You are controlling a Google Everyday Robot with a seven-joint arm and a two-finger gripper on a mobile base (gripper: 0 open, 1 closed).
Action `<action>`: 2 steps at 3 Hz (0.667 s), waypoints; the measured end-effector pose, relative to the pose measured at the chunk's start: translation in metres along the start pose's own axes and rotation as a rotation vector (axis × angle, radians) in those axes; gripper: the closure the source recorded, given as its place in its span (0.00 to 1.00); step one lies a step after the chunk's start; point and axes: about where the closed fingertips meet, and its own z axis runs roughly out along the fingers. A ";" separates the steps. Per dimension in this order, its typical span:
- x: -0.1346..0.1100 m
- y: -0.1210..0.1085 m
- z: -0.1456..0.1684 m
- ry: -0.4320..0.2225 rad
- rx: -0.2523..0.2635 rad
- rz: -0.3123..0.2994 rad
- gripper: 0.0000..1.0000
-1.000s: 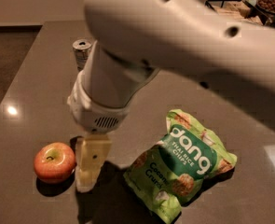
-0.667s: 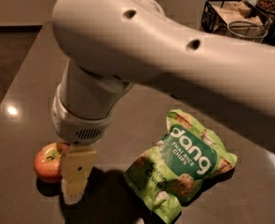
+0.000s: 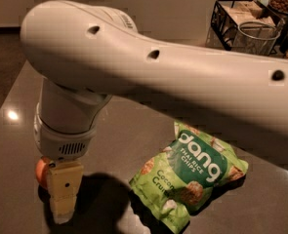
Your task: Move apple near redbull can
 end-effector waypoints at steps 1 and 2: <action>-0.001 -0.005 0.014 0.013 -0.036 -0.004 0.03; 0.001 -0.009 0.017 0.027 -0.049 0.003 0.21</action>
Offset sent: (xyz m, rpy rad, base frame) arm 0.0159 0.0109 -0.0226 -0.0675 0.0523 0.0105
